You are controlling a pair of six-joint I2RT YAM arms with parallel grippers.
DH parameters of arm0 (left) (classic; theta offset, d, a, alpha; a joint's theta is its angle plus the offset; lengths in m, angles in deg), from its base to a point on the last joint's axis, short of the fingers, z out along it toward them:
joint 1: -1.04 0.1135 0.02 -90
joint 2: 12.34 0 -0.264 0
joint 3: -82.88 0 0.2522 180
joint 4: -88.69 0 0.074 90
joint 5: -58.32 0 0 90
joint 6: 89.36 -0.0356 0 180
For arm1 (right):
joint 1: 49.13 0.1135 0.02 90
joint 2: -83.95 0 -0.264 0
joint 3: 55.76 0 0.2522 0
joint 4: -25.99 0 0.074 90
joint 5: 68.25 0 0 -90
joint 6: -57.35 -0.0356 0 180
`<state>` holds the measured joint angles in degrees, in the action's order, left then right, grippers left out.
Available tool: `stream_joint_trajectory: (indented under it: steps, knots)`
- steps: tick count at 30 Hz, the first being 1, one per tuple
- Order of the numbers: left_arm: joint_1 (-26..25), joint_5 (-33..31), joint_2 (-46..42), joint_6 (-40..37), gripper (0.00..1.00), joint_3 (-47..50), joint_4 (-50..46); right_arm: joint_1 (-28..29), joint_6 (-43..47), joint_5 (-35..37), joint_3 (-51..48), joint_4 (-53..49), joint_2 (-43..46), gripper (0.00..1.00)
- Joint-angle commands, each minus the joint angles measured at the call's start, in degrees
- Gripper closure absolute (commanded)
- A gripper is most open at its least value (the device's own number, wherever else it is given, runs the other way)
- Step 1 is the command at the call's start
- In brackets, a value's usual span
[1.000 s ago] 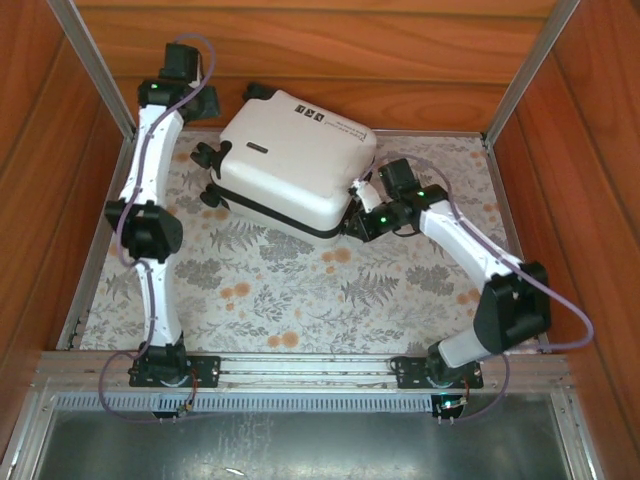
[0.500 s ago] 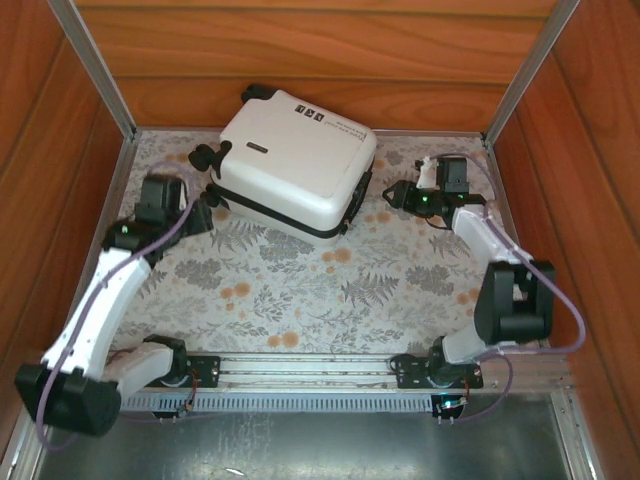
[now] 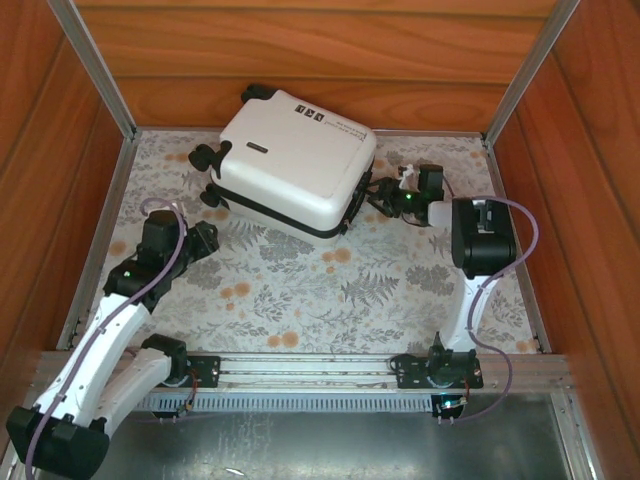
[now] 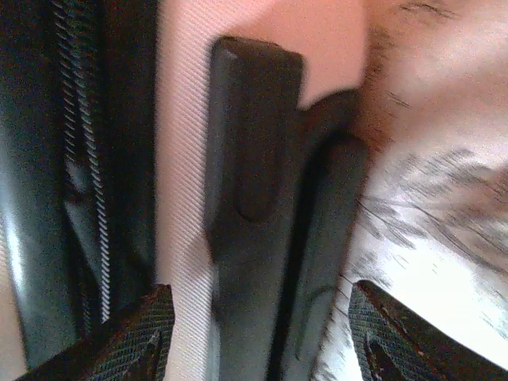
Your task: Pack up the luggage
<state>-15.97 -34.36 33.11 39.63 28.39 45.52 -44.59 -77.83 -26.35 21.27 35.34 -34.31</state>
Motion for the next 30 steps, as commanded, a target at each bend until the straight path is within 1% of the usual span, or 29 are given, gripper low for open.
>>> stream_joint_trajectory:
  steps: [1,3,4,5,8,10,12,14,16,18,21,24,28,29,30]
  knots:
    - [-0.41,0.33,2.33,2.7,0.33,0.05,3.27,1.28,-1.37,-5.63,2.8,5.98,-1.62,0.39]
    - [-0.44,0.09,3.76,3.26,0.33,0.34,4.58,1.79,-0.79,-6.28,3.5,6.59,-2.62,0.43]
    - [-0.4,-0.33,4.48,3.59,0.33,0.67,5.52,2.0,-0.54,-6.67,3.66,7.02,-3.08,0.48]
    - [-0.41,-1.01,5.31,3.88,0.33,0.95,6.29,2.3,-0.43,-6.88,3.63,7.47,-3.42,0.56]
    - [-0.39,-3.75,7.71,5.14,0.33,1.4,8.75,3.01,0.11,-6.93,2.97,7.96,-3.91,0.74]
    - [-0.33,-5.45,9.74,5.73,0.33,1.23,10.29,3.92,1.47,-6.61,2.32,7.43,-3.52,0.81]
    - [-0.17,-6.85,12.02,6.25,0.33,0.76,11.72,5.27,3.96,-5.96,2.3,4.44,-3.02,0.87]
    - [0.45,-7.69,14.83,7.26,0.33,-0.19,12.53,7.31,7.22,-4.01,1.73,0.17,-1.68,0.94]
    - [1.45,-7.19,17.5,7.99,0.33,-1.29,13.17,9.57,9.25,-1.22,-0.29,-1.79,0.31,0.99]
    - [2.25,-6.87,19.81,8.18,0.33,-2.43,13.39,12.46,9.76,2.17,-3.49,-1.56,2.81,1.0]
    - [3.44,-6.98,22.15,7.74,0.33,-3.39,13.74,18.5,8.37,9.72,-9.93,2.21,6.97,1.0]
    - [5.53,-7.09,23.39,6.7,0.33,-3.64,14.09,25.69,5.89,18.46,-15.71,7.72,9.79,1.0]
    - [9.98,-5.98,25.85,3.26,0.33,-4.71,14.07,36.86,2.98,32.98,-22.17,15.38,11.8,1.0]
    - [11.52,-5.08,26.96,2.23,0.33,-5.32,13.77,39.73,2.98,36.14,-22.84,16.11,11.95,0.96]
    - [12.9,-4.38,27.95,1.45,0.33,-6.1,13.2,41.94,3.08,38.4,-23.09,15.82,12.08,0.89]
